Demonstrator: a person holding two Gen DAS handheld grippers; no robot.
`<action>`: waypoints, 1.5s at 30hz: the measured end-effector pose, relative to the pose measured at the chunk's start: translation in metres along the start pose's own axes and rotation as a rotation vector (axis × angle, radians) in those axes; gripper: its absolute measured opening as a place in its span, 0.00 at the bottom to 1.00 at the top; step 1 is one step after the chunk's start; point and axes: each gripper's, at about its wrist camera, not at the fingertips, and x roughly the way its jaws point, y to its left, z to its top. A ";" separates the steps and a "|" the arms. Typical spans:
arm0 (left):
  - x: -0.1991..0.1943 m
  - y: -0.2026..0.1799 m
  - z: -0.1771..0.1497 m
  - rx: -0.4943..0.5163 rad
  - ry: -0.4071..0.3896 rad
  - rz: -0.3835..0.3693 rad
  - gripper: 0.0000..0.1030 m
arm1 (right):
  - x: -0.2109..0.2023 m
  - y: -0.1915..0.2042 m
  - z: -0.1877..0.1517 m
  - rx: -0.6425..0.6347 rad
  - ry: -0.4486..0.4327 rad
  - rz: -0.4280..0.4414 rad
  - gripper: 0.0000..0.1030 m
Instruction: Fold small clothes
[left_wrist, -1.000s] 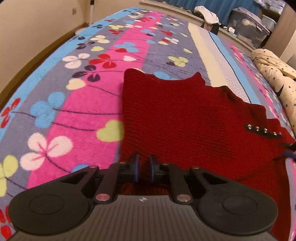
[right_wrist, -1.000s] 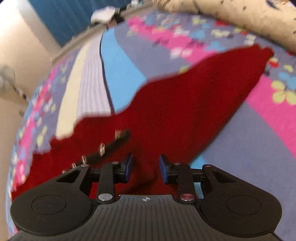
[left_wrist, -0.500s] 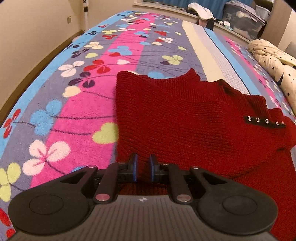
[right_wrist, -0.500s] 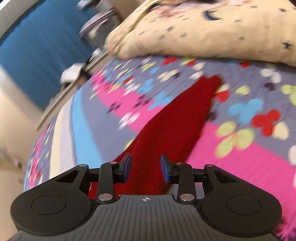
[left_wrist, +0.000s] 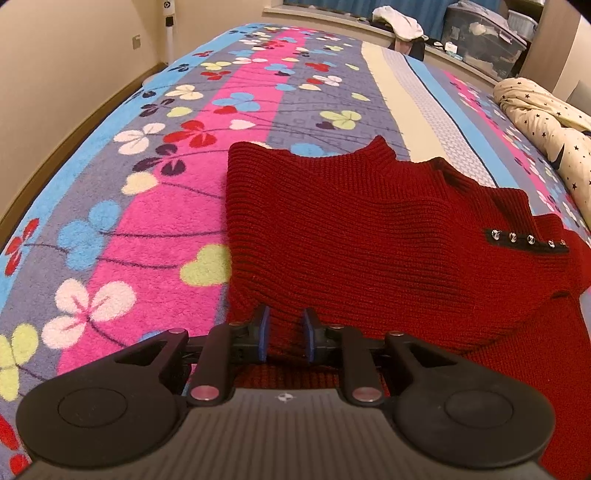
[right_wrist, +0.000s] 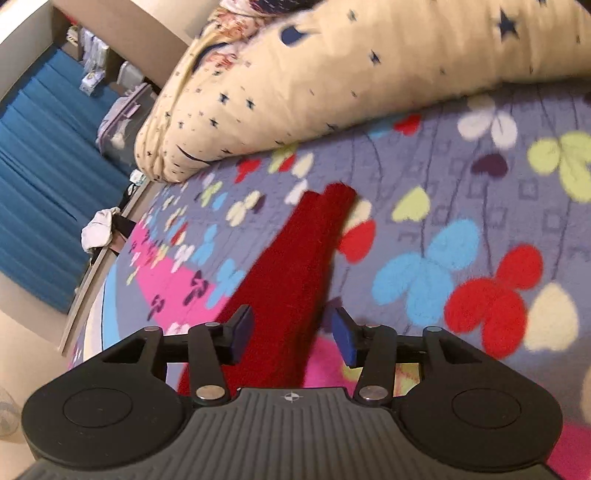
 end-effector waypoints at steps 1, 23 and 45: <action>0.000 0.000 0.000 0.002 0.000 0.001 0.21 | 0.005 -0.003 -0.001 0.015 0.013 -0.002 0.49; -0.006 0.017 0.008 -0.098 0.030 -0.053 0.21 | -0.194 0.238 -0.199 -0.855 -0.348 0.629 0.13; -0.013 0.056 0.021 -0.389 -0.070 -0.293 0.25 | -0.122 0.141 -0.226 -0.668 0.414 0.233 0.56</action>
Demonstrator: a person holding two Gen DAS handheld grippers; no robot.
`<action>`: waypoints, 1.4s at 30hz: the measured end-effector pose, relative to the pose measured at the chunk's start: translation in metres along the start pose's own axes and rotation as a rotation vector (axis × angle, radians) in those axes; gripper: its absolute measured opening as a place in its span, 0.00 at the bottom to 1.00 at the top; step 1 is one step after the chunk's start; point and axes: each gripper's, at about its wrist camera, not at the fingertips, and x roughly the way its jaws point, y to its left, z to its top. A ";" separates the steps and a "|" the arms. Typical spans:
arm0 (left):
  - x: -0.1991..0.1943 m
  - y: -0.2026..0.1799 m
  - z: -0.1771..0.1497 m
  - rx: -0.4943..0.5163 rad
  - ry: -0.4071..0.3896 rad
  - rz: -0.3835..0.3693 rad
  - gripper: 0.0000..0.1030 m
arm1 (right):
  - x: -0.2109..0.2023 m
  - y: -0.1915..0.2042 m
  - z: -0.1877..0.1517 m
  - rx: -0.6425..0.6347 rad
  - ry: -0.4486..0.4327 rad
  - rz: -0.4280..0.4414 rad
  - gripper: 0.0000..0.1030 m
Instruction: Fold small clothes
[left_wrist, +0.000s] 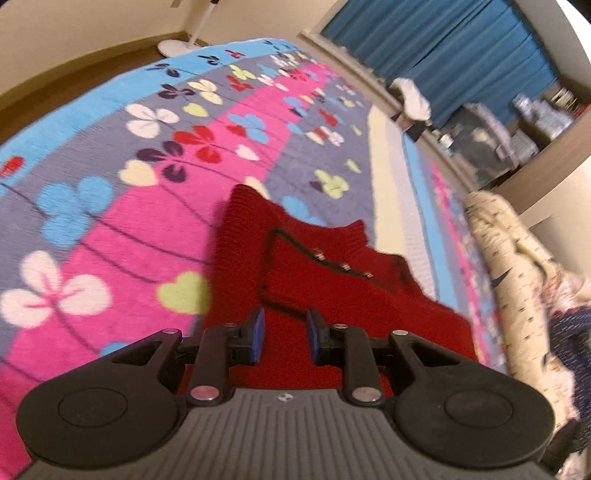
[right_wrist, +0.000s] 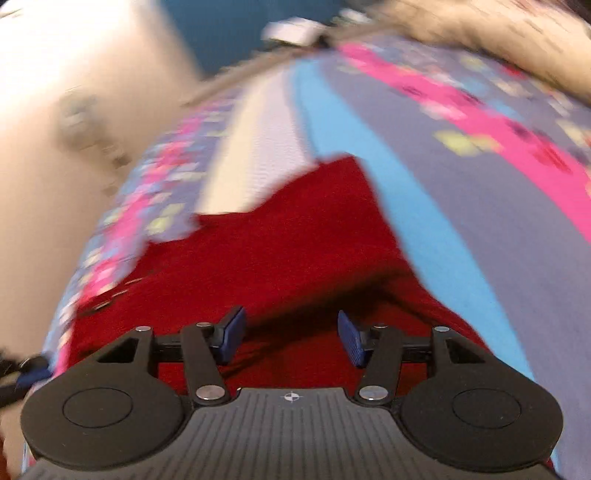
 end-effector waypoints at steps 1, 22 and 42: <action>0.005 0.001 0.001 -0.008 -0.003 -0.011 0.25 | 0.009 -0.002 0.000 0.050 0.002 0.014 0.56; -0.004 -0.012 0.013 -0.023 -0.143 0.003 0.07 | -0.010 -0.039 0.007 0.342 -0.027 0.083 0.16; 0.024 -0.060 -0.027 0.296 -0.052 0.212 0.37 | 0.006 -0.010 0.016 -0.073 -0.040 -0.125 0.30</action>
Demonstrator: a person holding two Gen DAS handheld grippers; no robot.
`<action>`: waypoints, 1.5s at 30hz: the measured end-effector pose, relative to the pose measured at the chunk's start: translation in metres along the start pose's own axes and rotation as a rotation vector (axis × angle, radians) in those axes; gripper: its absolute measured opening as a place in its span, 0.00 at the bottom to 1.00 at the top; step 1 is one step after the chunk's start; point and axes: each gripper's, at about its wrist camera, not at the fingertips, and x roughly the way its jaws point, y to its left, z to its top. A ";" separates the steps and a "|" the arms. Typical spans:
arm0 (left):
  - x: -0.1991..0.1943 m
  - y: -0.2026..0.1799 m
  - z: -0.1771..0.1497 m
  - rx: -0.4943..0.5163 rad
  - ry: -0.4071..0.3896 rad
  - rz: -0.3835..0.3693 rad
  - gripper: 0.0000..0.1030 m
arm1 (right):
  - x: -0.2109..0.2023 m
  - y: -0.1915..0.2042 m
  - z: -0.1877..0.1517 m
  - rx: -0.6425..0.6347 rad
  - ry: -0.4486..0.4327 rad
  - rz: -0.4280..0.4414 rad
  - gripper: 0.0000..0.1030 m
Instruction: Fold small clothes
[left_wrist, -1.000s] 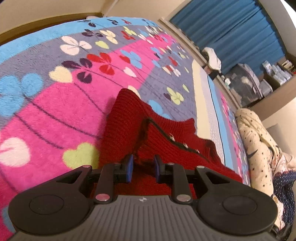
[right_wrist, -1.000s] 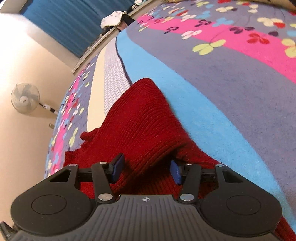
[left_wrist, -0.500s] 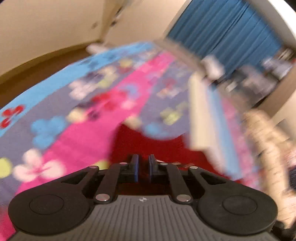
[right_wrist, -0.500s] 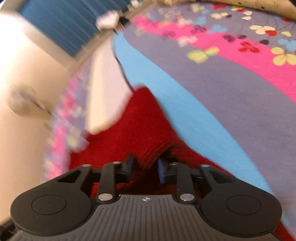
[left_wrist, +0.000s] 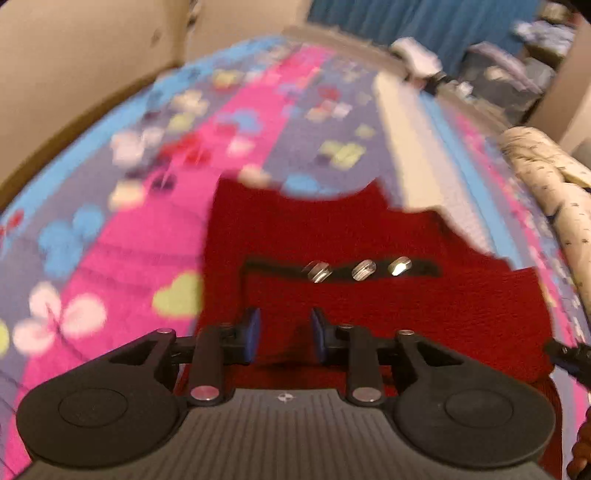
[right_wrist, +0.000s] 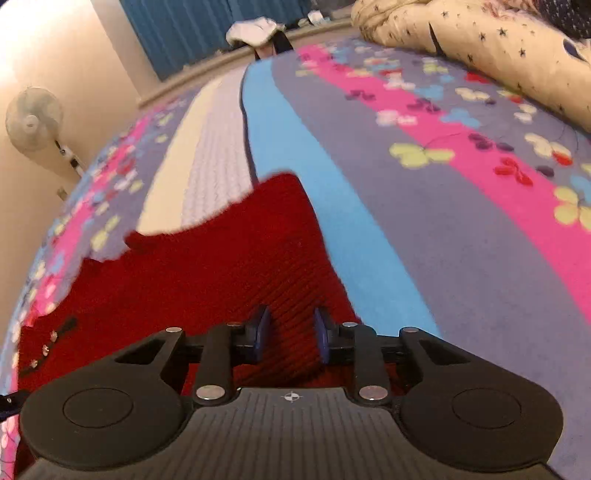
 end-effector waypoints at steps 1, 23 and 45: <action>-0.003 -0.004 -0.004 0.041 -0.063 -0.014 0.54 | -0.002 0.003 0.000 -0.048 -0.037 0.008 0.37; -0.251 -0.032 -0.130 0.193 -0.211 0.102 0.92 | -0.243 -0.067 -0.092 -0.024 -0.295 0.113 0.50; -0.276 0.087 -0.203 0.050 -0.210 0.113 0.92 | -0.271 -0.121 -0.149 -0.181 -0.208 -0.032 0.54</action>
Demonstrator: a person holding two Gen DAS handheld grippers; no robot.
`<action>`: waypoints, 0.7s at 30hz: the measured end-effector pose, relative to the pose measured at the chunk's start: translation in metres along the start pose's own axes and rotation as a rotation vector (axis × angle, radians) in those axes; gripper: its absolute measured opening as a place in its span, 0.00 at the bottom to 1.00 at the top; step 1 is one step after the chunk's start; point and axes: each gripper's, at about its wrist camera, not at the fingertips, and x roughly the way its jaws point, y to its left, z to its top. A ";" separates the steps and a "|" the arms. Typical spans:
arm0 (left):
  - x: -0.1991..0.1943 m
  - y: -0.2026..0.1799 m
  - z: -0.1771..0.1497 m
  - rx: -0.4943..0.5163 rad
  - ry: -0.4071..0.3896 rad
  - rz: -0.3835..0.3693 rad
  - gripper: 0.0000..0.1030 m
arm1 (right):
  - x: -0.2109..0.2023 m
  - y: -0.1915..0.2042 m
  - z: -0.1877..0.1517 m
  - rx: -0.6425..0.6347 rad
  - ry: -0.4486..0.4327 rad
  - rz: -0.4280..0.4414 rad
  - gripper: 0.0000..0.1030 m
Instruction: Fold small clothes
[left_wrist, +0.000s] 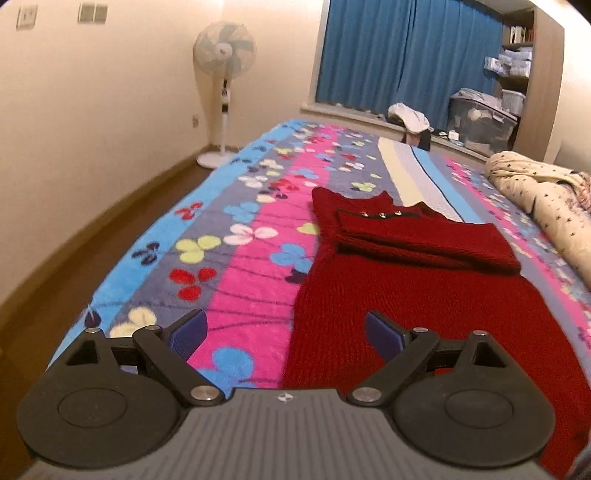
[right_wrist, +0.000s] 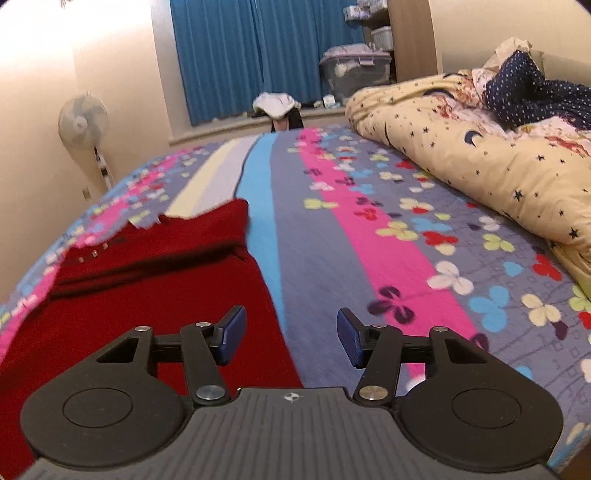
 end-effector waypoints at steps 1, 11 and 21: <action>-0.003 0.003 0.003 0.005 0.015 -0.003 0.92 | 0.001 -0.004 -0.002 0.004 0.014 -0.002 0.55; 0.022 0.022 -0.013 -0.125 0.256 -0.066 0.91 | 0.022 -0.038 -0.014 0.079 0.184 0.023 0.56; 0.047 0.029 -0.032 -0.158 0.427 -0.131 0.75 | 0.051 -0.034 -0.036 0.016 0.397 0.006 0.56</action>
